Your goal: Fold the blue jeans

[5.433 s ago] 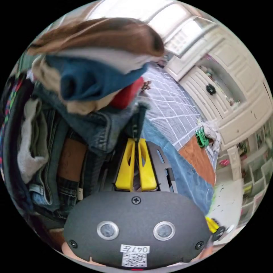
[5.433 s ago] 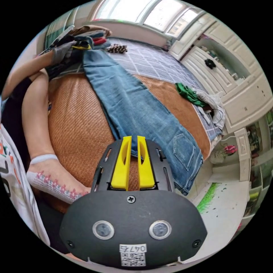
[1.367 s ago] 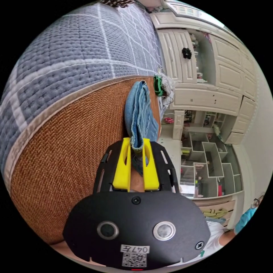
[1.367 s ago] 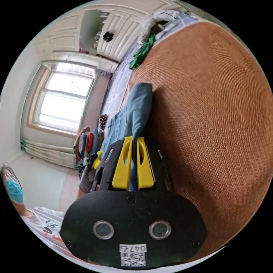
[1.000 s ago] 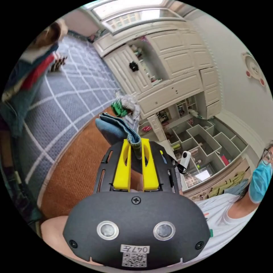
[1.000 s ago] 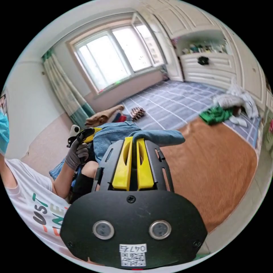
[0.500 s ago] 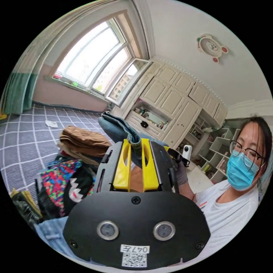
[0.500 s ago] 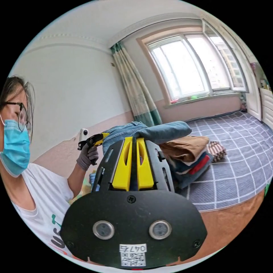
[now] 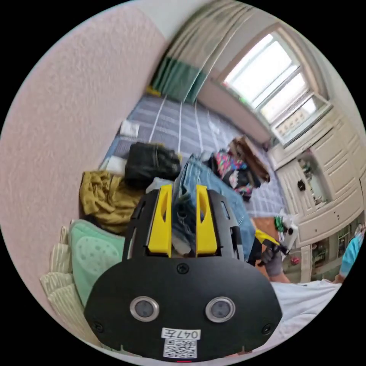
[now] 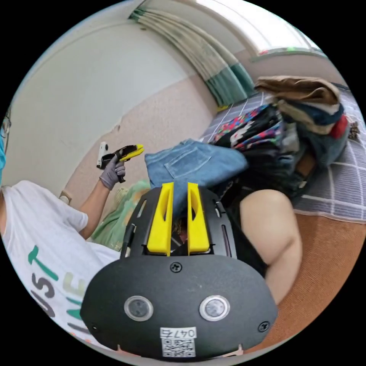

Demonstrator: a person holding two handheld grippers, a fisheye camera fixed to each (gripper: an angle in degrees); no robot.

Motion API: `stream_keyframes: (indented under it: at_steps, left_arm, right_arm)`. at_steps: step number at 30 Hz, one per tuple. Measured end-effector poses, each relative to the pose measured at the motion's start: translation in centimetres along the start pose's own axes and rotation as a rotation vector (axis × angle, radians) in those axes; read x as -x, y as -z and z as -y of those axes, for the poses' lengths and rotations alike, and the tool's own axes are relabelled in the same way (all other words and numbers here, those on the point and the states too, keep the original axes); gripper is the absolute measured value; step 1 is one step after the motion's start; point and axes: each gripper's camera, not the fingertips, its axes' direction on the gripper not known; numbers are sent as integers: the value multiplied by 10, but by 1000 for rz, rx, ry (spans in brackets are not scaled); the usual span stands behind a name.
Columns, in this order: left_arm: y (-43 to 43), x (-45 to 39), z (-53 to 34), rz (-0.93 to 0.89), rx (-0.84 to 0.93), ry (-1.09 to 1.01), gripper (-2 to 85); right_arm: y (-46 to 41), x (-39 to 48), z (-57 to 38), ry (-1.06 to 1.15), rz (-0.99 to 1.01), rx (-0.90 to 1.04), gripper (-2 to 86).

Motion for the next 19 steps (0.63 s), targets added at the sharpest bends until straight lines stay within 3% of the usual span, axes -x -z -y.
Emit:
stream_keyframes:
  at_steps: [5, 8, 13, 19]
  left_arm:
    - [-63, -107, 51, 56, 201, -338, 63]
    - [-117, -131, 62, 125, 231, -360, 44]
    - [-176, -123, 77, -31, 332, -262, 3]
    - [-186, -174, 113, -152, 279, -315, -9]
  right_arm:
    - [167, -12, -66, -89, -235, -413, -3]
    - [238, 5, -138, -173, -434, -607, -9]
    - [286, 26, -278, -454, -717, -739, -12]
    - [267, 38, -405, -735, -820, -878, -12]
